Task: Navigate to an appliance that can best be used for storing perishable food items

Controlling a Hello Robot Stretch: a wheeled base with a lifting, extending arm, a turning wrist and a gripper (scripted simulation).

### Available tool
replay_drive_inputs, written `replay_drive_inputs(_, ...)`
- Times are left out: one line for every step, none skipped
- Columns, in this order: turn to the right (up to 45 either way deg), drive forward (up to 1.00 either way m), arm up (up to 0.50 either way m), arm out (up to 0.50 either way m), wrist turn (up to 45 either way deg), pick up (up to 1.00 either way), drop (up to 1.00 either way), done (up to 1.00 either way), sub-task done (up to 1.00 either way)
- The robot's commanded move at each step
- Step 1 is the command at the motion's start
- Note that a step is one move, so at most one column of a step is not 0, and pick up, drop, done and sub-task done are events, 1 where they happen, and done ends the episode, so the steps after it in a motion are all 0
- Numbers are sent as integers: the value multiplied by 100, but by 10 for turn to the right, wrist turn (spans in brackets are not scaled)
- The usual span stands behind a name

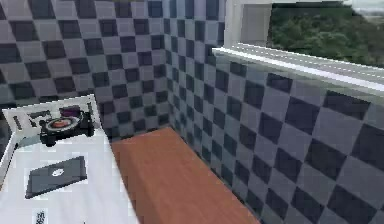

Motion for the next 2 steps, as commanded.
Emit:
replay_drive_inputs(-450,0,0,0,0,0,0,0,0)
replay_drive_inputs(-450,0,0,0,0,0,0,0,0)
